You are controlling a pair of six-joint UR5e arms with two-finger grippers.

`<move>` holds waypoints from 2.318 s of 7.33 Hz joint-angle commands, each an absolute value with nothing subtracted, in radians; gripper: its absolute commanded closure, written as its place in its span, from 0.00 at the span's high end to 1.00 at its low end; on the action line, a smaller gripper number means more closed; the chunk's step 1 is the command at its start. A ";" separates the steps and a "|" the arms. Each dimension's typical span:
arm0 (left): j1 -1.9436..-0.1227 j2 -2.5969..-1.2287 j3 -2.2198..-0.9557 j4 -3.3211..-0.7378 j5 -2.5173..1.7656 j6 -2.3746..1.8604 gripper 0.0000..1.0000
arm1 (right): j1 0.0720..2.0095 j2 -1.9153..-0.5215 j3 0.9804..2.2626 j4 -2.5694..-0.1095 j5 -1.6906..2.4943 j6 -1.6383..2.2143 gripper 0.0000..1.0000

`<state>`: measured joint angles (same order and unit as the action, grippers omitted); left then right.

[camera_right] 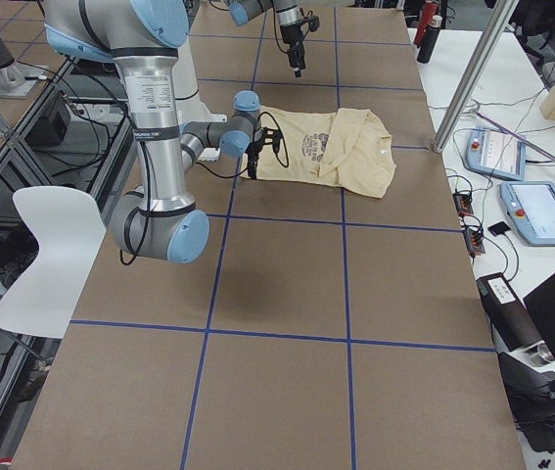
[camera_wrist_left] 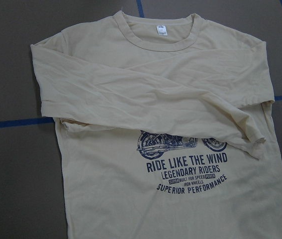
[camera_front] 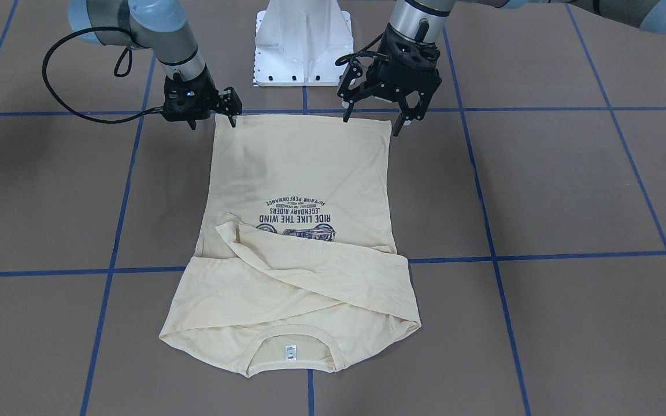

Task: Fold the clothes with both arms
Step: 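Release the sleeve and move both grippers to the hem corners nearest the robot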

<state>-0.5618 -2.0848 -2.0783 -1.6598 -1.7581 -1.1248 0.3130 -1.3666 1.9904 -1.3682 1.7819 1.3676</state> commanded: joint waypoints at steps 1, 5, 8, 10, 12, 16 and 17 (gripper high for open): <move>-0.563 -2.083 -2.091 -1.657 -1.758 -1.126 1.00 | 0.288 -1.364 1.974 -1.373 1.786 1.367 0.93; -0.563 -2.080 -2.091 -1.657 -1.758 -1.124 1.00 | 0.276 -1.364 1.974 -1.377 1.839 1.368 0.68; -0.563 -2.085 -2.094 -1.655 -1.758 -1.126 1.00 | 0.276 -1.368 1.953 -1.382 1.848 1.368 0.62; -0.563 -2.083 -2.111 -1.638 -1.758 -1.124 1.00 | 0.278 -1.374 1.954 -1.384 1.853 1.368 0.27; -0.563 -2.086 -2.117 -1.621 -1.758 -1.124 1.00 | 0.276 -1.370 1.959 -1.384 1.859 1.368 0.00; -0.563 -2.079 -2.115 -1.621 -1.758 -1.124 1.00 | 0.279 -1.368 1.968 -1.385 1.870 1.368 0.00; -0.564 -2.074 -2.111 -1.620 -1.758 -1.130 1.00 | 0.281 -1.371 1.995 -1.385 1.870 1.368 0.00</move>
<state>-0.5634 -2.0785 -2.1143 -1.6210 -1.7579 -1.1258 0.2792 -1.3691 1.9734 -1.3852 1.8697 1.3683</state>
